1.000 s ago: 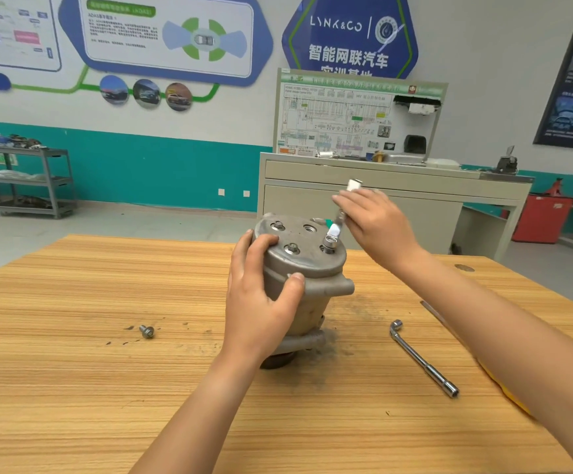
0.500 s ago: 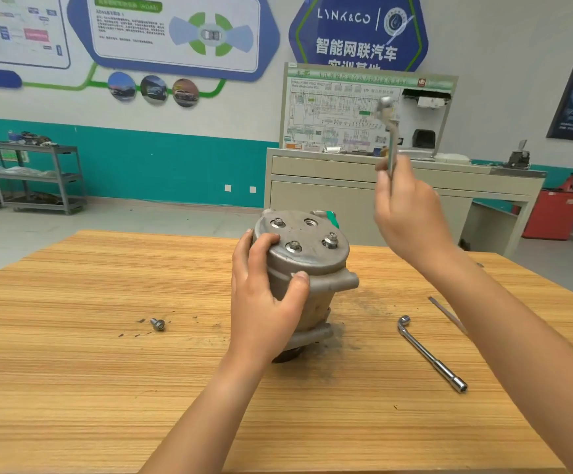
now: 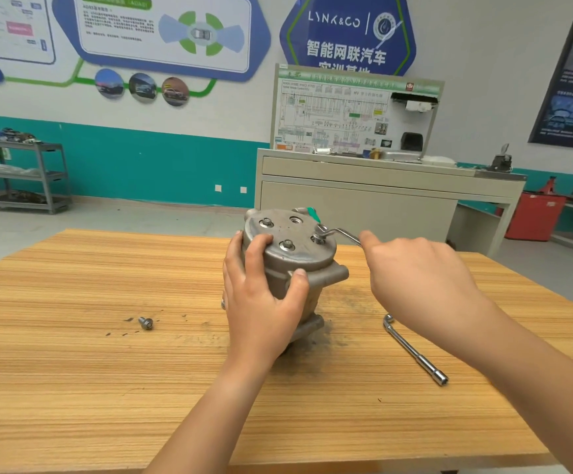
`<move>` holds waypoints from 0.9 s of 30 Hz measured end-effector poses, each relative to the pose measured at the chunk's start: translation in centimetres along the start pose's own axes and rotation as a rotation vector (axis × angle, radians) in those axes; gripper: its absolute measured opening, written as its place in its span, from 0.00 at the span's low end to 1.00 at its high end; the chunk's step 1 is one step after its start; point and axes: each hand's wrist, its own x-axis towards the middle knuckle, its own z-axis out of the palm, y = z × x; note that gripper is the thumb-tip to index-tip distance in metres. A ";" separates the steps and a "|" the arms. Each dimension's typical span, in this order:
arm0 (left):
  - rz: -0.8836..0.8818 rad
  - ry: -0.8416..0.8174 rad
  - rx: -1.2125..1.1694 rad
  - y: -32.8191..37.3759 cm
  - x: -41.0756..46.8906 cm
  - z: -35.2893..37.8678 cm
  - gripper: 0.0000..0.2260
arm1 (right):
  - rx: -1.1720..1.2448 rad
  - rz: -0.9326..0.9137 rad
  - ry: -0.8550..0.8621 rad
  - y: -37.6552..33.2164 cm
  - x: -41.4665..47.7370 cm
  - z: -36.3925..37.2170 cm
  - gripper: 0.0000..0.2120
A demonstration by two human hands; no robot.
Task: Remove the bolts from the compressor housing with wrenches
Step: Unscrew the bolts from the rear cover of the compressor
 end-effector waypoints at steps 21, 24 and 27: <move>0.039 -0.109 -0.095 -1.0 1.7 -0.5 0.22 | 0.359 -0.293 0.478 0.0 12.7 5.6 0.17; 0.053 -0.083 -0.094 -1.0 1.6 -0.6 0.21 | 0.309 -0.396 0.614 -1.5 13.9 4.9 0.14; 0.055 -0.092 -0.104 -1.0 1.4 -1.0 0.19 | 0.558 -0.092 0.747 -0.6 13.0 4.8 0.10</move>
